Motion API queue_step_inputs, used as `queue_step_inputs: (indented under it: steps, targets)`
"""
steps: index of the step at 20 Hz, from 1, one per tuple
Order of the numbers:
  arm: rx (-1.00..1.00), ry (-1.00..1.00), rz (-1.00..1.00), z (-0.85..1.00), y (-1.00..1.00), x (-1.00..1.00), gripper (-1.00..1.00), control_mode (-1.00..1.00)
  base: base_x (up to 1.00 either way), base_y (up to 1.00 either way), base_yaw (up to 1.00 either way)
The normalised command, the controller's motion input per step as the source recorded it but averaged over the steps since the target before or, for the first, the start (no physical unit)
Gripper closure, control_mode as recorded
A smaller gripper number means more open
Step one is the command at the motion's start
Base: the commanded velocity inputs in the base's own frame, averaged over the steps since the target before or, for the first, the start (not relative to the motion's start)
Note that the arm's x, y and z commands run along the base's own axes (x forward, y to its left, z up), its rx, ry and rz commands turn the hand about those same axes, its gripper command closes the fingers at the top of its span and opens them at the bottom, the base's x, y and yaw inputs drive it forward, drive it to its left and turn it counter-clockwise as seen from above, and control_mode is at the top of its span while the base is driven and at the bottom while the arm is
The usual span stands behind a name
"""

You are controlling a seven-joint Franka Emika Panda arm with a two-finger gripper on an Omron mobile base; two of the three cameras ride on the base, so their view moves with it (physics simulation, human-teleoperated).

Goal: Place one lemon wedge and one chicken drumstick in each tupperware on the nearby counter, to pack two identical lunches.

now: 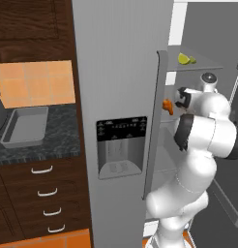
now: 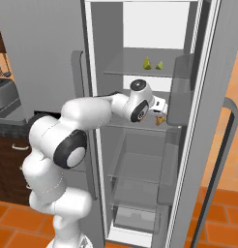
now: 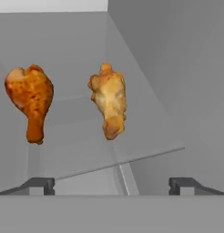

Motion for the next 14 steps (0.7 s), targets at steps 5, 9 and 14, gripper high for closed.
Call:
queue_step_inputs:
  steps: [5, 9, 14]
  targets:
    - [0.00, 0.00, 0.00, -0.47, -0.28, 0.61, -1.00, -1.00, 0.00, 0.00, 0.00]
    - [0.04, 0.00, 0.00, -0.44, -0.15, 0.62, -1.00, -1.00, 0.00, 0.00, 0.00]
    - [0.01, 0.00, 0.00, -0.29, -0.25, 0.65, -1.00, -1.00, 0.00, 0.00, 0.00]
